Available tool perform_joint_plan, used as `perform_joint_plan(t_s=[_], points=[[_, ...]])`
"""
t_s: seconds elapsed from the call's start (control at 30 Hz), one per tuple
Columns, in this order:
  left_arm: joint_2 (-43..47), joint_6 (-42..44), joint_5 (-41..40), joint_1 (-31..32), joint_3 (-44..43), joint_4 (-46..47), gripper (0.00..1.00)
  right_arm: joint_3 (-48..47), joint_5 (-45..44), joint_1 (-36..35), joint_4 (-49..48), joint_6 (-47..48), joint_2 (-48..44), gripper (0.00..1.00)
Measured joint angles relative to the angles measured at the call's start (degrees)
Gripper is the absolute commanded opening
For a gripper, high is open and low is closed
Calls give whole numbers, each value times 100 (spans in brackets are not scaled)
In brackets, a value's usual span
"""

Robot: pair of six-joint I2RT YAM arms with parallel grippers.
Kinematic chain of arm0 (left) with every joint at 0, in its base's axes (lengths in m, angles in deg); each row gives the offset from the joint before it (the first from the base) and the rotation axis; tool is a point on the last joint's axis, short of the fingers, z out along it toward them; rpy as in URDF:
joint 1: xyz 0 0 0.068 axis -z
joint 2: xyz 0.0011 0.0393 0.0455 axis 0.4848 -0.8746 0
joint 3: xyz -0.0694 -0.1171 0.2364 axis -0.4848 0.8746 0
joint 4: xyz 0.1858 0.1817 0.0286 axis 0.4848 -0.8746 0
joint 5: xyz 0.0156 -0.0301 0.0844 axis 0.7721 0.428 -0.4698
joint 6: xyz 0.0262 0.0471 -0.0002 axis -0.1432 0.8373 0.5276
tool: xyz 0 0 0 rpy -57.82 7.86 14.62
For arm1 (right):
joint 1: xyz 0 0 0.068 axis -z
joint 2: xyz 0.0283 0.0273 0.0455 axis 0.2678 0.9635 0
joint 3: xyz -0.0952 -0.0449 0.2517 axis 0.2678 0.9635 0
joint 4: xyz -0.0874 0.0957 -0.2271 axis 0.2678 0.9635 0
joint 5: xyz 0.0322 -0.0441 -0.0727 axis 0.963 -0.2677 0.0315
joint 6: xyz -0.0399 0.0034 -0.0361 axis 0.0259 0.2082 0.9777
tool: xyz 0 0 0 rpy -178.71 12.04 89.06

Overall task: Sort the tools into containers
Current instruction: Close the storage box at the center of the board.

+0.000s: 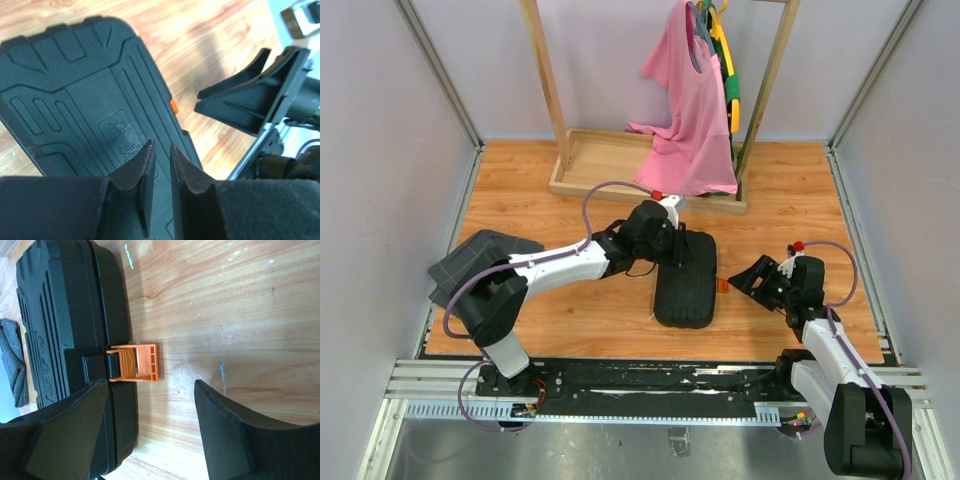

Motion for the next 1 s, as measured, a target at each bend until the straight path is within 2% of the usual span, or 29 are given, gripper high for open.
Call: perform_joint_plan(t_s=[0.23,0.5,0.57,0.63,1.0], points=[[-557,247,-382,297,-313,-573,19,157,282,0,-317,-247,214,83],[-752,306,-616,407,-409,-739,15,254,437,0,-710,-516,356,83],[-780,306,-640,411,-433,-745,14,258,463,0,-769,-551,409,78],[-804,306,-669,411,-450,-745,14,258,487,0,-831,-605,481,79],[-820,306,-691,422,-459,-739,13,140,1154,0,-1722,-839,1561,82]])
